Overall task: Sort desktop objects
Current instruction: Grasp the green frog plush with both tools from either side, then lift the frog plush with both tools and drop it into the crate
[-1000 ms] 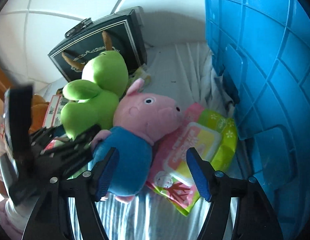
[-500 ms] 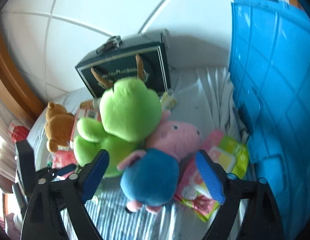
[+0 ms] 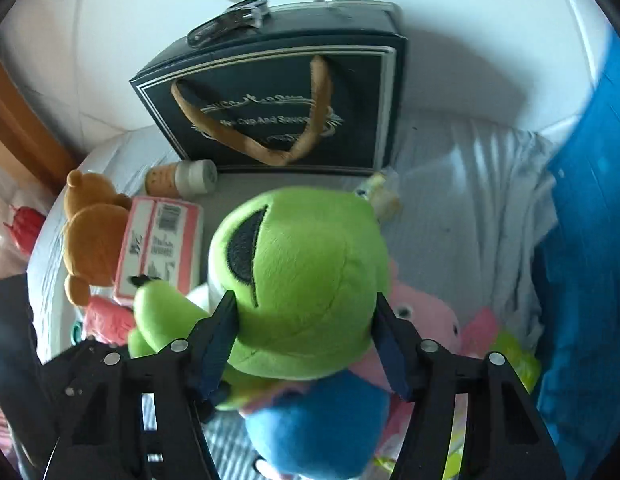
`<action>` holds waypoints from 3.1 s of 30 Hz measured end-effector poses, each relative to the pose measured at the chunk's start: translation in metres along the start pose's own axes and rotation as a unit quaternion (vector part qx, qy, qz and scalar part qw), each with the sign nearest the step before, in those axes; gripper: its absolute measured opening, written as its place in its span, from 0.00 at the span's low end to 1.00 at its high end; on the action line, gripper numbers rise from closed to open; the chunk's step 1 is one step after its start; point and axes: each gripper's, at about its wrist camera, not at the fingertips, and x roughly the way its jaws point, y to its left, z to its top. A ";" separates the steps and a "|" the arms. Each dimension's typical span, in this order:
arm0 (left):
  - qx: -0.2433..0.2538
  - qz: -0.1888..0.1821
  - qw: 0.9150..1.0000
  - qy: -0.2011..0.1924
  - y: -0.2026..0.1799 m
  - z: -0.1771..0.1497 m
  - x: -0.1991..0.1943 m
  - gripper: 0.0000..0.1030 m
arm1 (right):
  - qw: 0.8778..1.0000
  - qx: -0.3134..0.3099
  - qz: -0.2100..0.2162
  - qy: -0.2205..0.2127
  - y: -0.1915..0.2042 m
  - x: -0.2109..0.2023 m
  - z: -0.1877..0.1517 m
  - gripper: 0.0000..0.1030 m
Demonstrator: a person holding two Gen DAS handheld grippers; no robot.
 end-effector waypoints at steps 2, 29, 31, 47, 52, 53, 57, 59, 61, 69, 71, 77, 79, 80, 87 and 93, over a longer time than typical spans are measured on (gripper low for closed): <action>0.010 0.007 1.000 0.005 0.006 -0.017 0.001 0.71 | 1.000 0.019 0.023 0.001 -0.006 -0.012 -0.029 0.52; -0.004 0.067 0.997 -0.035 -0.020 0.022 0.048 0.70 | 0.997 0.071 0.015 -0.032 -0.040 -0.033 -0.084 0.81; 0.011 0.074 0.997 -0.036 -0.003 0.026 0.048 0.76 | 0.997 0.068 0.014 -0.038 -0.043 -0.032 -0.071 0.90; -0.035 0.061 0.995 -0.077 0.003 0.050 -0.008 0.90 | 0.997 0.039 0.001 -0.067 -0.030 -0.008 0.003 1.00; -0.057 0.044 0.996 -0.045 0.001 0.046 0.018 0.90 | 0.999 0.006 -0.006 -0.048 -0.023 0.014 0.016 1.00; -0.058 0.046 0.996 -0.045 0.002 0.046 0.023 0.90 | 0.999 0.002 -0.004 -0.046 -0.022 0.022 0.020 1.00; -0.053 0.047 0.996 -0.054 0.001 0.045 0.024 0.74 | 1.000 -0.016 -0.002 -0.013 -0.019 0.059 0.024 0.94; -0.041 0.042 0.996 -0.063 -0.004 0.042 0.017 0.68 | 1.000 -0.011 0.016 -0.014 -0.021 0.063 0.019 0.65; -0.030 0.042 0.996 -0.069 -0.008 0.040 0.010 0.65 | 0.999 -0.003 0.028 -0.030 -0.022 0.053 0.015 0.63; 0.010 0.050 0.988 -0.143 -0.037 0.033 -0.073 0.65 | 0.993 0.009 0.052 -0.102 -0.020 -0.028 0.000 0.60; 0.018 0.050 0.984 -0.168 -0.047 0.029 -0.105 0.65 | 0.990 0.008 0.054 -0.127 -0.015 -0.061 0.000 0.60; 0.044 0.039 0.970 -0.237 -0.083 0.006 -0.199 0.65 | 0.979 0.003 0.041 -0.199 0.002 -0.175 -0.012 0.61; 0.055 0.032 0.964 -0.257 -0.098 -0.002 -0.225 0.65 | 0.975 0.004 0.030 -0.219 0.006 -0.206 -0.019 0.61; 0.061 0.028 0.962 -0.265 -0.106 -0.007 -0.237 0.65 | 0.973 0.006 0.023 -0.229 0.006 -0.226 -0.026 0.61; 0.112 -0.018 0.944 -0.309 -0.190 -0.028 -0.296 0.66 | 0.955 0.038 -0.032 -0.294 -0.019 -0.338 -0.071 0.61; 0.160 -0.053 0.933 -0.318 -0.287 -0.031 -0.310 0.66 | 0.940 0.078 -0.073 -0.325 -0.082 -0.409 -0.102 0.61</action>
